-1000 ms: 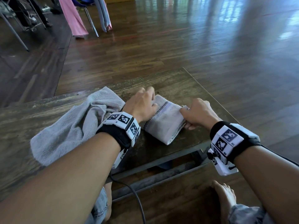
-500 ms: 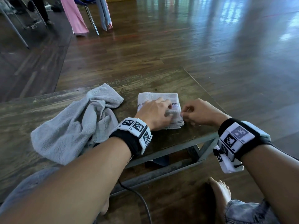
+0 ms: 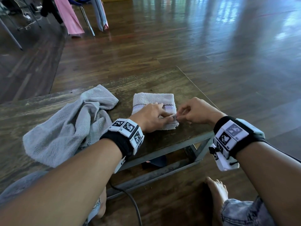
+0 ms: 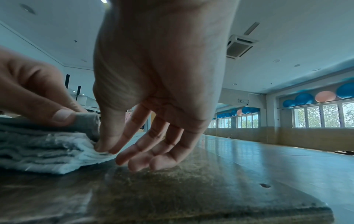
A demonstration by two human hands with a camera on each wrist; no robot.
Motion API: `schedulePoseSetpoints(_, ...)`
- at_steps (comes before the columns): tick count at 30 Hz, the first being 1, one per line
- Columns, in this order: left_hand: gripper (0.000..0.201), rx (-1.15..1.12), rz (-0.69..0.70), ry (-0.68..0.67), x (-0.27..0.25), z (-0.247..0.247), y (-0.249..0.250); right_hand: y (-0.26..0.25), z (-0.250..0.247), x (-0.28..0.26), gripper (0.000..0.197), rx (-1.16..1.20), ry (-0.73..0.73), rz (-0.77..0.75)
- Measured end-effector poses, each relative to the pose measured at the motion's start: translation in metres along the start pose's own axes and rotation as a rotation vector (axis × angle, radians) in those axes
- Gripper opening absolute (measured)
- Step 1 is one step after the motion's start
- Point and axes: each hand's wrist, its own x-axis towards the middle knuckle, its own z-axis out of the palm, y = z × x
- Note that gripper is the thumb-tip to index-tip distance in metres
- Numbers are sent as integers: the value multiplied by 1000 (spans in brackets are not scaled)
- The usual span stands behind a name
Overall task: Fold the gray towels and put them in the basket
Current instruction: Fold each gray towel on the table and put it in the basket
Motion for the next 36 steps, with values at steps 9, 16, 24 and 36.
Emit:
schedulePoseSetpoints(9, 35, -139, 105, 72, -4, 14, 18, 5, -3, -1, 23, -9, -64, -33)
schedulePoseSetpoints(16, 39, 20, 37, -50, -2, 20, 20, 6, 4, 6, 21, 80, 215, -50)
schedulePoseSetpoints(24, 54, 151, -187, 299, 8, 6, -6, 4, 13, 11, 37, -4, 62, -27)
schedulePoseSetpoints(36, 78, 105, -232, 85, -5, 25, -11, -25, 65, -1, 71, -230, 50, -155)
